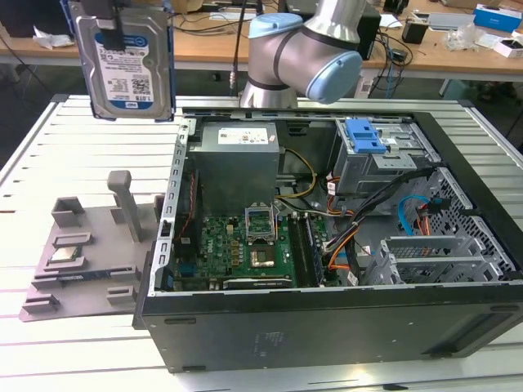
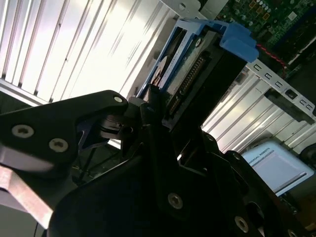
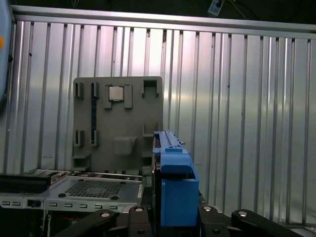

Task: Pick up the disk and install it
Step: 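Pick up the disk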

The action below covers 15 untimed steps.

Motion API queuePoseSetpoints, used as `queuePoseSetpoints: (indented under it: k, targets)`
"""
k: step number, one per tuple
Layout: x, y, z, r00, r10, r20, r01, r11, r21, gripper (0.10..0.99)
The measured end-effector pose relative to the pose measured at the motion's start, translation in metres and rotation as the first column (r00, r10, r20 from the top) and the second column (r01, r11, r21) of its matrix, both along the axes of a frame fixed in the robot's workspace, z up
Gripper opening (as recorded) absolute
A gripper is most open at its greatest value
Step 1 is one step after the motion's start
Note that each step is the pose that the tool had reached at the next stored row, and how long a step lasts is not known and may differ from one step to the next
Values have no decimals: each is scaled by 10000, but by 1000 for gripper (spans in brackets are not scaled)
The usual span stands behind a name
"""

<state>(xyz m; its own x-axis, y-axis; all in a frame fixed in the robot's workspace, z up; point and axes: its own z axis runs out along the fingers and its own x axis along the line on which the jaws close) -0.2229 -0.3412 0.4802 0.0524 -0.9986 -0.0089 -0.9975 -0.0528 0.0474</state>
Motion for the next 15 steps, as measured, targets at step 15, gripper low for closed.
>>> queuePoseSetpoints:
  k: [15]
  targets:
    - [667, 0, -1, 10000, 0, -30, 0, 10000, 1, 361]
